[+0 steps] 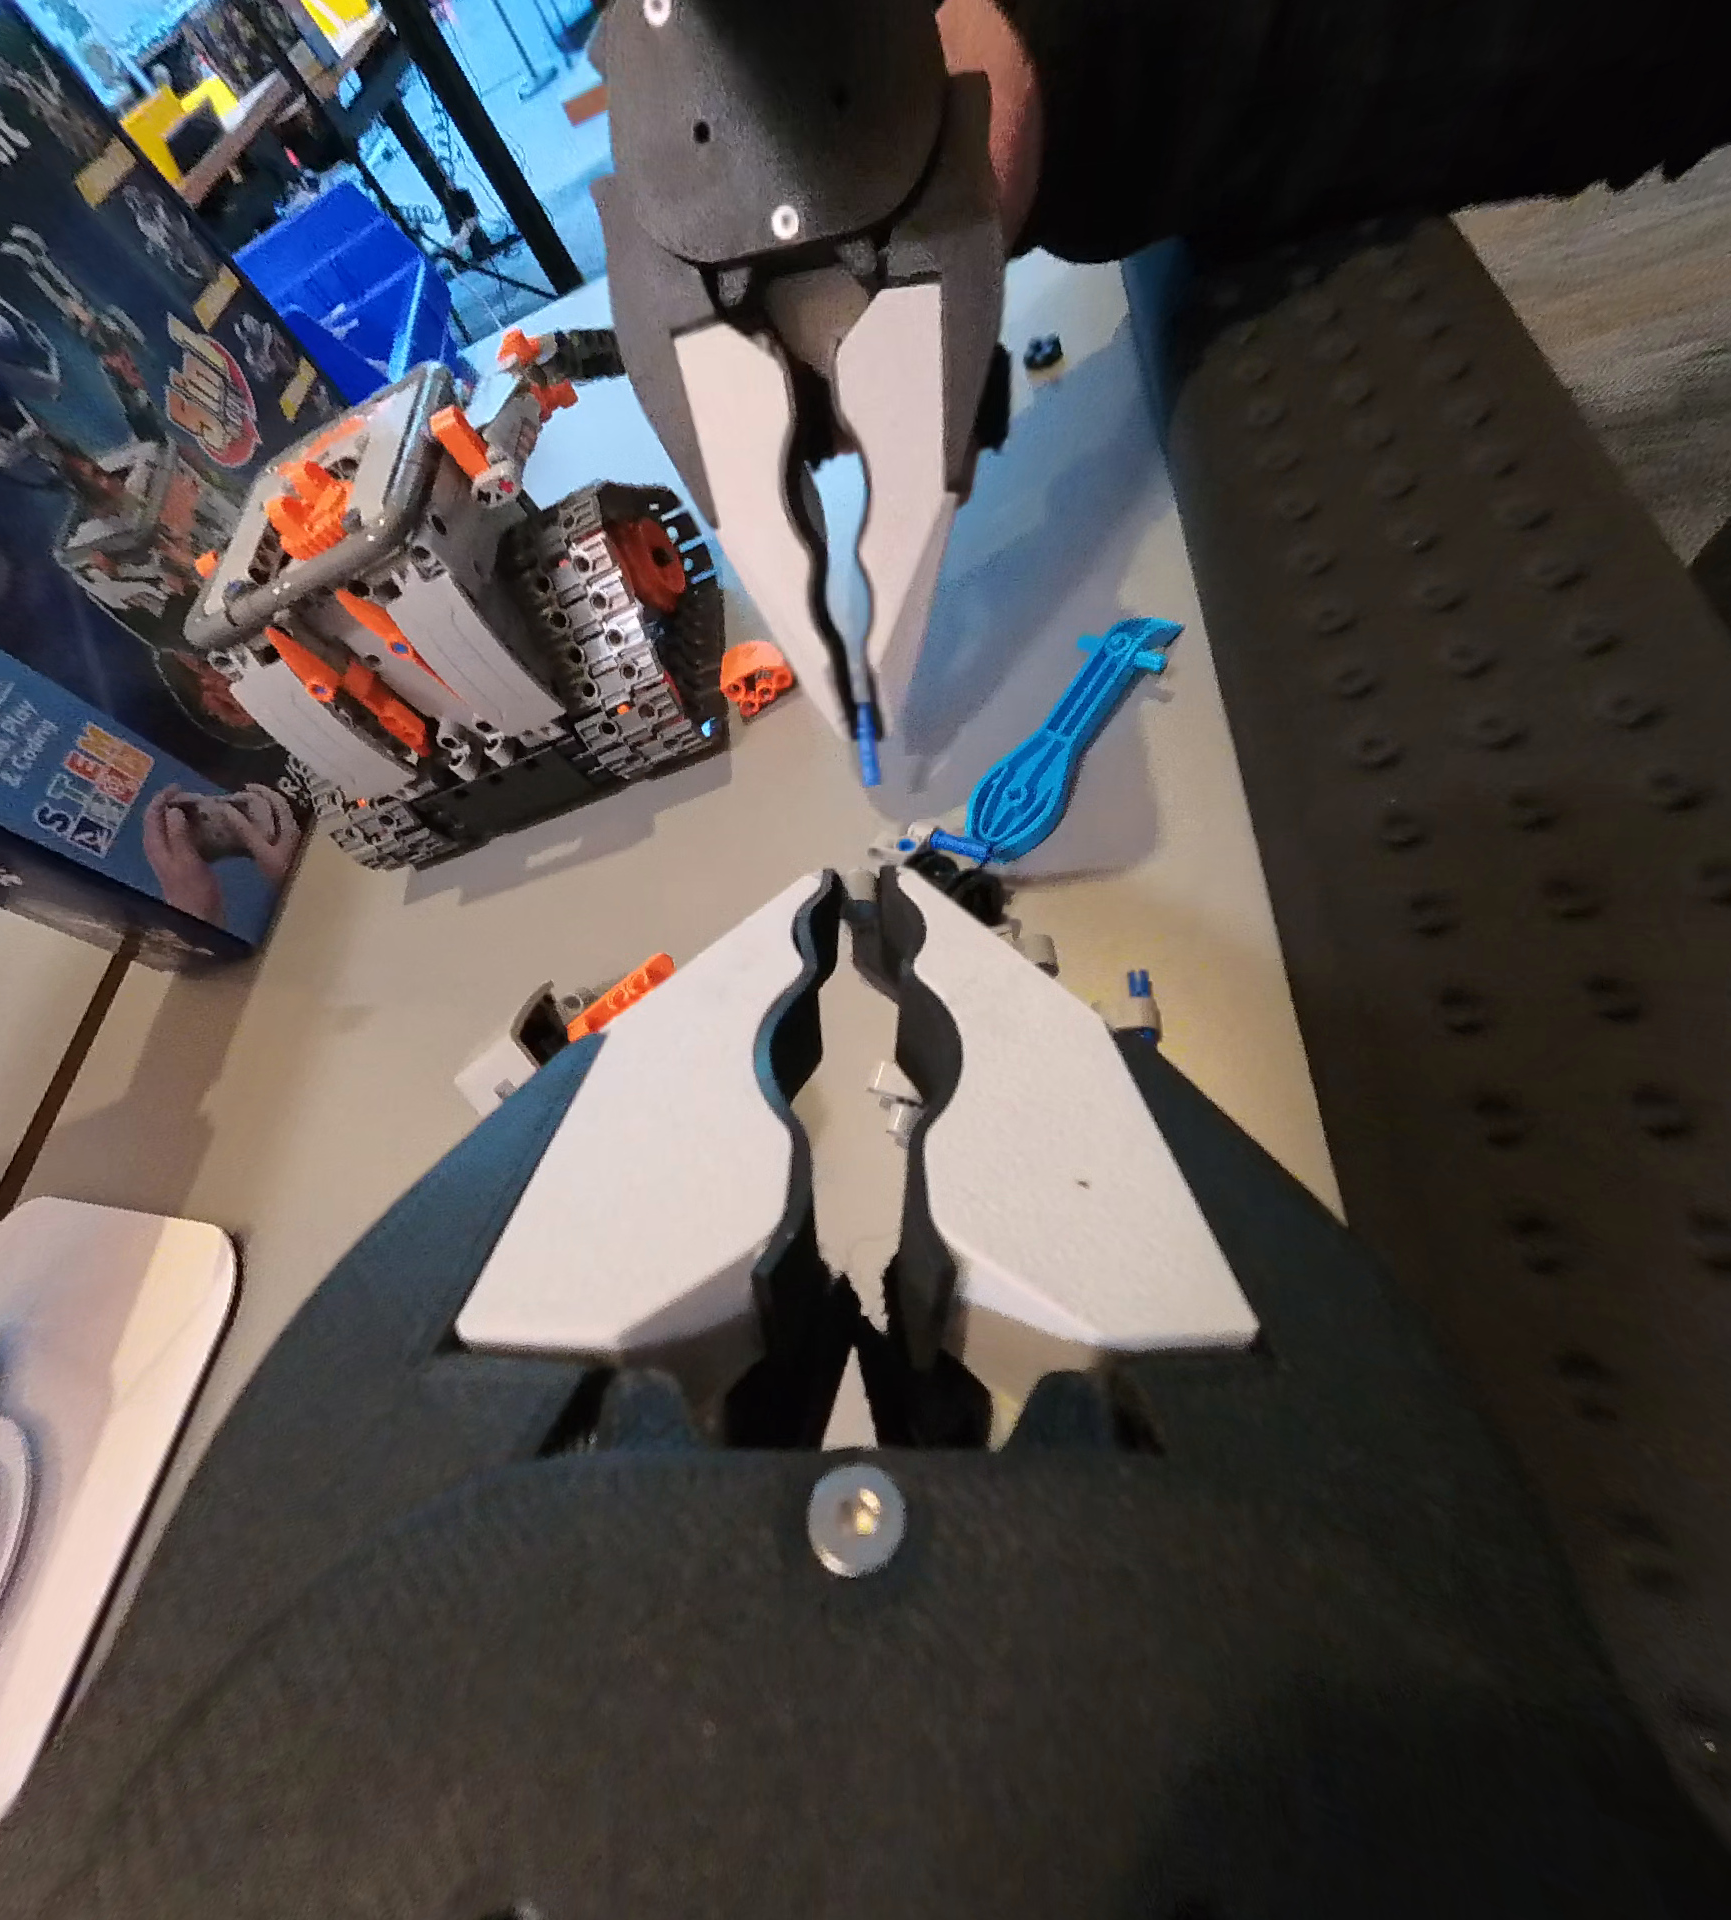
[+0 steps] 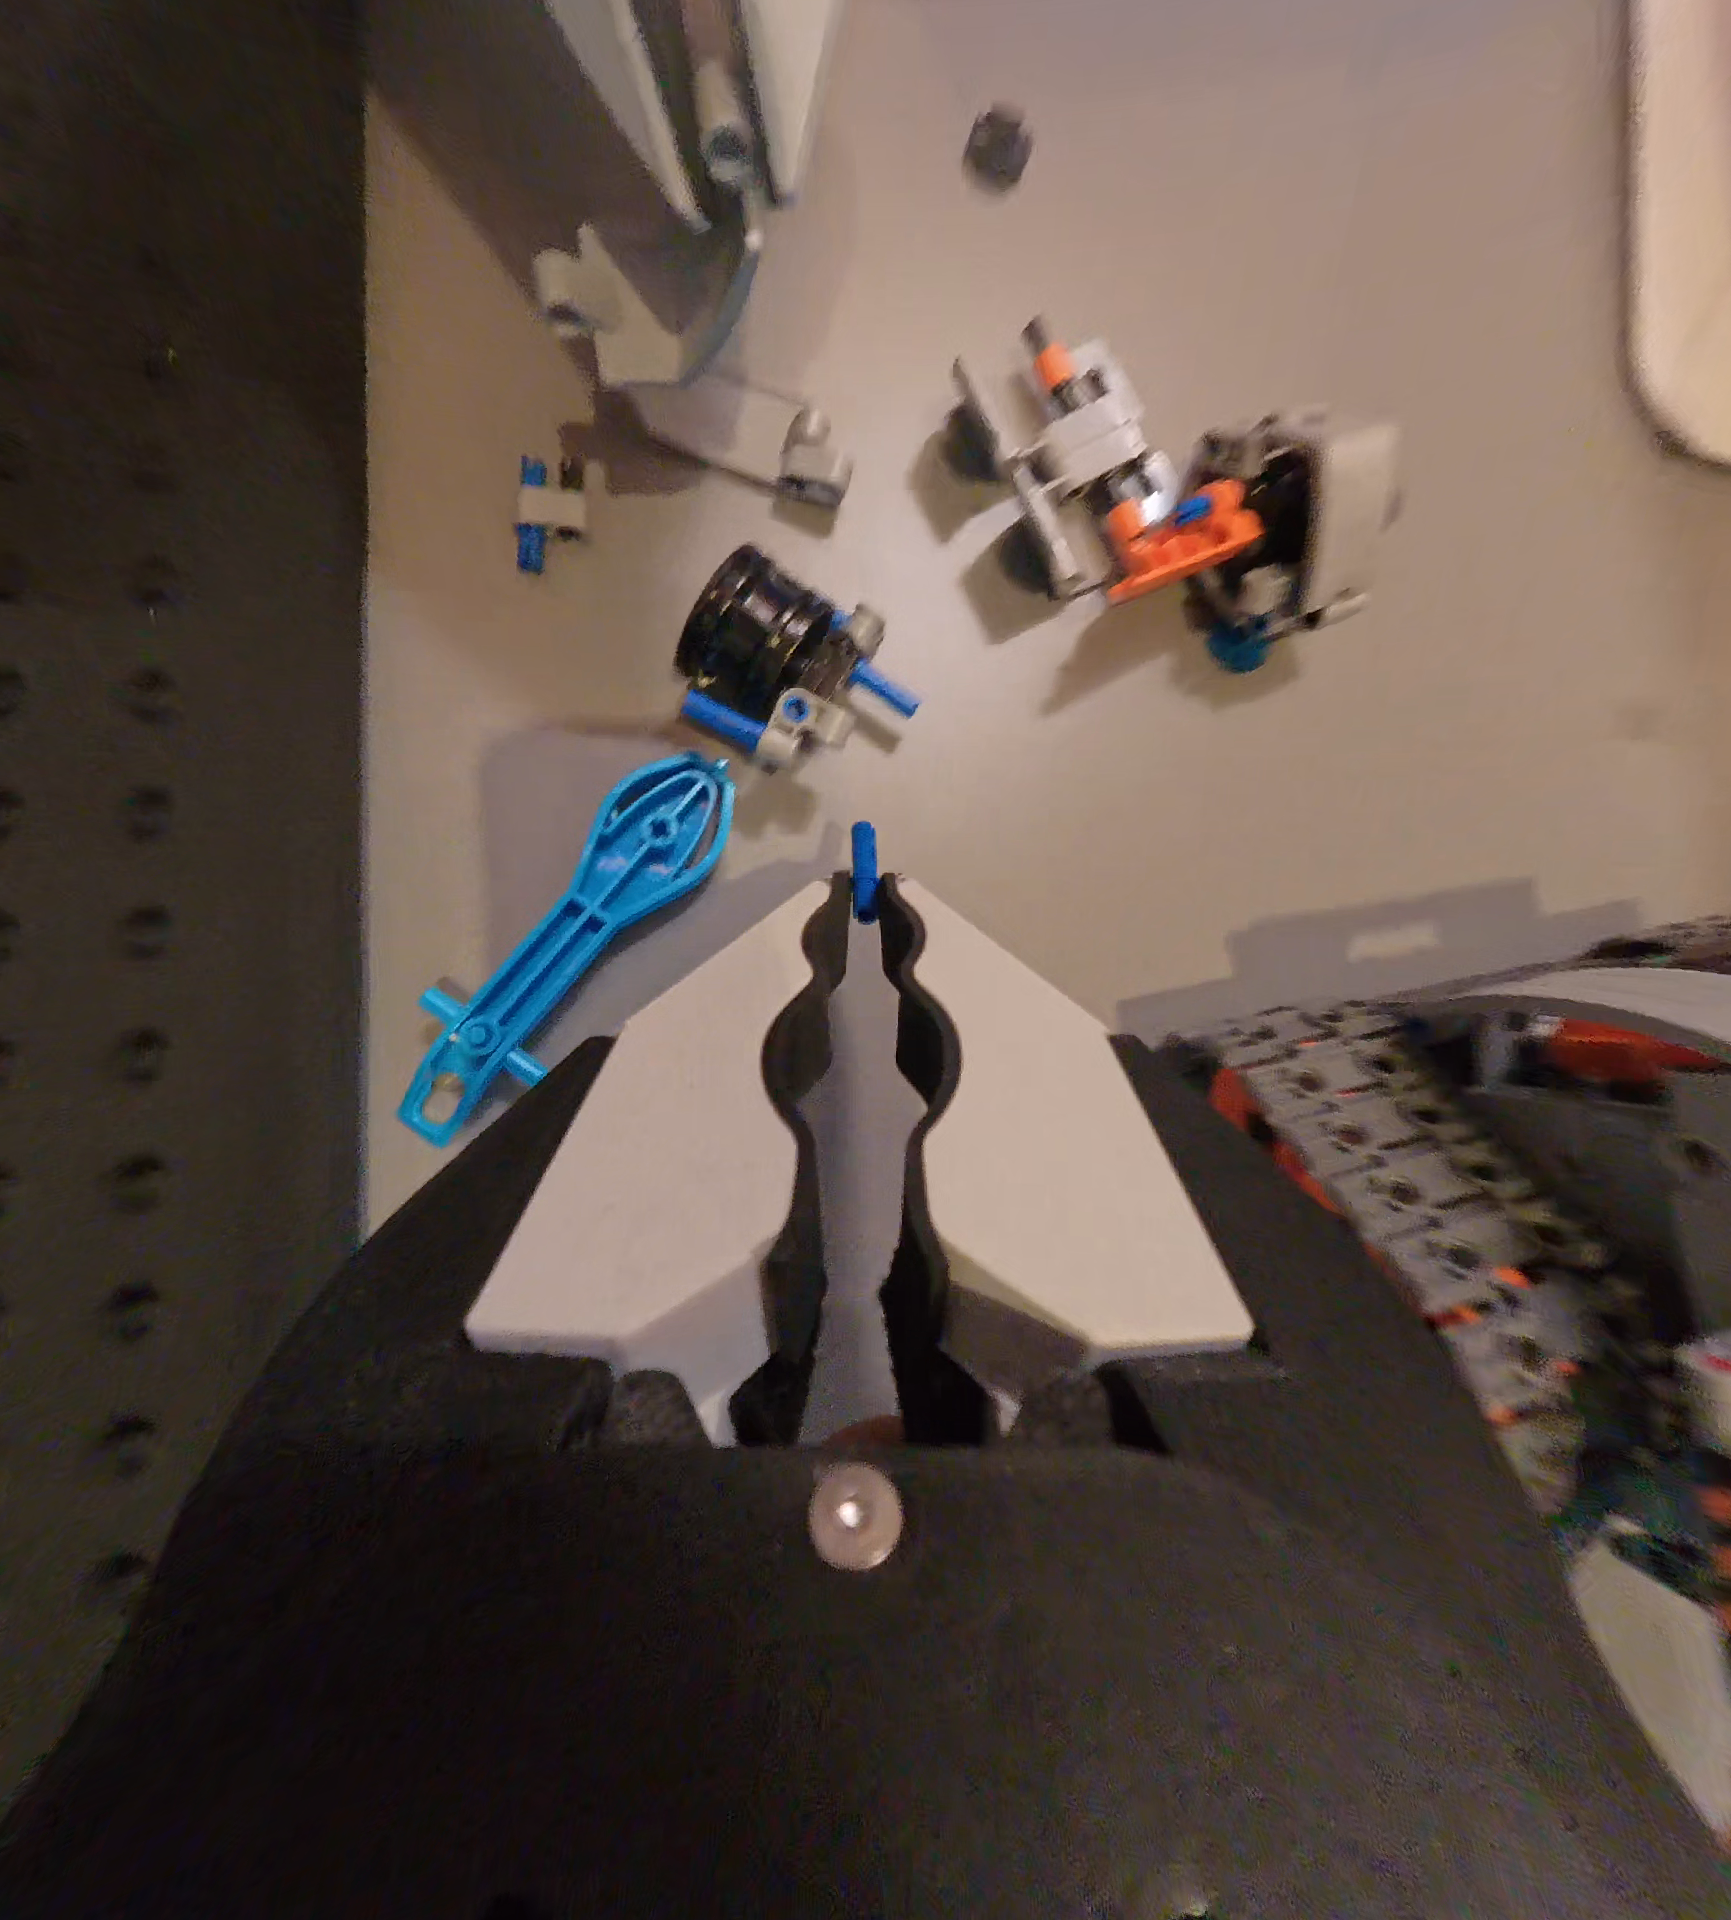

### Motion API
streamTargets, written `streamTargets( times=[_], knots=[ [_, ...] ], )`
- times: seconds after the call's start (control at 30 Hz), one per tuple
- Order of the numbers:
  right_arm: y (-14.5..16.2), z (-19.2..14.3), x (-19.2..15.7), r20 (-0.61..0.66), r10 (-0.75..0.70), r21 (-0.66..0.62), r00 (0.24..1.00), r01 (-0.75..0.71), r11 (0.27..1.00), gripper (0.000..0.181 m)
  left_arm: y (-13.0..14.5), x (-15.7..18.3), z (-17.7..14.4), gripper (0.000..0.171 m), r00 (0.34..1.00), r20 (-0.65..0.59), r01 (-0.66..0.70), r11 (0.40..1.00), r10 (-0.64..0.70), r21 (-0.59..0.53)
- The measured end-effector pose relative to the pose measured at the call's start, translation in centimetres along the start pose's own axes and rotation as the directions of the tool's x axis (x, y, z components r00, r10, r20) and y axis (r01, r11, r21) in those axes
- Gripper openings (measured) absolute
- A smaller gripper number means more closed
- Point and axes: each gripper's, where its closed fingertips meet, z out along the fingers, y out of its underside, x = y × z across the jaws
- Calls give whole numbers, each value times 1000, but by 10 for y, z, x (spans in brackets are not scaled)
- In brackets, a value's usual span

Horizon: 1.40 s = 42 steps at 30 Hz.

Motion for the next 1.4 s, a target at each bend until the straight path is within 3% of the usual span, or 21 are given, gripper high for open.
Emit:
streamTargets(
  times=[0.13,0.2,0.33,0.43,0.53,0.73,0.93,1.03,1.17,1.2,1.27,1.3,1.37,1.4],
  knots=[
    [6,4,0,-1,-1,-47,1000,1,999,32,-1,0,6,5,1000,-10,5,1000,-5,6],
    [-10,-6,3,-23,6,29,1000,-5,1000,32,-7,-2,8,5,1000,-12,15,999,-14,30],
    [-68,-32,-20,82,29,291,996,-52,955,33,-21,-11,7,5,999,49,-12,997,8,79],
    [-93,-37,-29,125,47,382,991,-91,920,39,-37,-15,5,5,997,72,-27,989,17,144],
    [-95,-36,-23,142,98,408,985,-149,901,25,-53,-18,1,5,995,87,-67,972,48,226],
    [-93,-46,-7,127,147,471,981,-190,861,25,-76,-21,-11,5,992,100,-103,933,73,345],
    [-111,-52,-21,204,92,559,975,-193,806,18,-80,-16,-3,4,988,99,-144,925,117,352],
    [-110,-57,-16,220,112,580,969,-223,784,1,-82,-15,-2,5,989,92,-145,921,119,362],
    [-100,-55,-11,107,85,536,991,-130,834,0,-76,-14,3,5,989,75,-145,936,127,321],
    [-95,-55,-6,76,91,516,993,-117,849,0,-72,-16,3,12,991,63,-134,944,120,301],
    [-78,-55,10,-19,108,461,994,-87,883,0,-63,-11,1,23,995,-49,-72,965,87,253],
    [-70,-55,15,-42,113,437,993,-83,896,0,-54,-4,4,30,989,-136,-29,980,57,199],
    [-61,-55,20,-49,123,416,991,-92,905,0,-27,-4,16,59,982,-189,33,999,-28,23],
    [-57,-53,23,-57,127,403,990,-94,910,0,-16,-1,22,61,976,-215,28,999,-35,-34]
  ],
)
